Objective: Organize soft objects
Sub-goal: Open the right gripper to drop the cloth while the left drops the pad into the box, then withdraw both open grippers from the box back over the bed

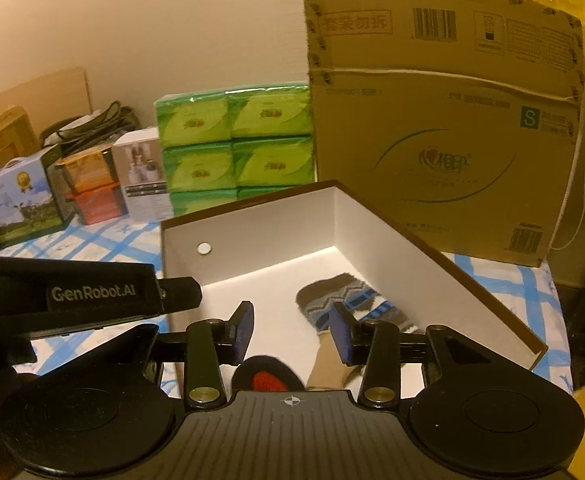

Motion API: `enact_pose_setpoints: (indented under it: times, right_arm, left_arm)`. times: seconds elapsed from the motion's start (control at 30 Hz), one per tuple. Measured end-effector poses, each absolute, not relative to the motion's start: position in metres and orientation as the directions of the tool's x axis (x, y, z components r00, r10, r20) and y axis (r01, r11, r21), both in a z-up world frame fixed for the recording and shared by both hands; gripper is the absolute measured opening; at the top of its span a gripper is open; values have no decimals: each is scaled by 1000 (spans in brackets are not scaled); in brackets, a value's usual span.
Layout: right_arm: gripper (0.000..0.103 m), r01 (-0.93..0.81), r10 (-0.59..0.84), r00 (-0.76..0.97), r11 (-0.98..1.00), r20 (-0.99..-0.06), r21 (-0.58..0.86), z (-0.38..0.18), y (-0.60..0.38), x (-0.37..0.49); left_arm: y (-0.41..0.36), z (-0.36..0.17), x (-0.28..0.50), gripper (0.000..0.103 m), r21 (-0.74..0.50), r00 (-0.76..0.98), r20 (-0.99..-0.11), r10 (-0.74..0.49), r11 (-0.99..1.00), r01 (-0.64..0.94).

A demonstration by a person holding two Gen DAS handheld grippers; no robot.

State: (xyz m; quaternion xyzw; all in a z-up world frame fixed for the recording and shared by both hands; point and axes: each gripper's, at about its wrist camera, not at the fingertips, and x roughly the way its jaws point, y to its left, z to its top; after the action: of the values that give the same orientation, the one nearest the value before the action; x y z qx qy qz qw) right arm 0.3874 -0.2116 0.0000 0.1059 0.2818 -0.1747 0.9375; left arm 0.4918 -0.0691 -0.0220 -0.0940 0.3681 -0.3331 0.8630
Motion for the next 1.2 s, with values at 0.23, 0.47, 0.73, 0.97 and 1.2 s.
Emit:
enact_pose_setpoints:
  times: [0.23, 0.47, 0.73, 0.97, 1.2]
  right_arm:
    - [44, 323, -214, 805, 941, -554, 106, 11, -193, 367]
    - [44, 221, -114, 828, 966, -549, 133, 26, -165, 334]
    - [44, 65, 58, 840, 976, -539, 206, 45, -143, 280]
    - [44, -33, 163, 827, 969, -537, 245, 52, -138, 228]
    - [44, -93, 222, 808, 963, -545, 253, 48, -149, 179]
  left_arm:
    - [-36, -6, 463, 24, -389, 555, -575, -601, 798, 460]
    - [10, 13, 416, 25, -375, 613, -584, -532, 847, 376]
    - [64, 37, 337, 31, -354, 684, -581, -441, 894, 277]
    - [91, 51, 263, 33, -326, 738, -571, -359, 924, 197]
    - [101, 52, 199, 35, -296, 771, -574, -276, 948, 119]
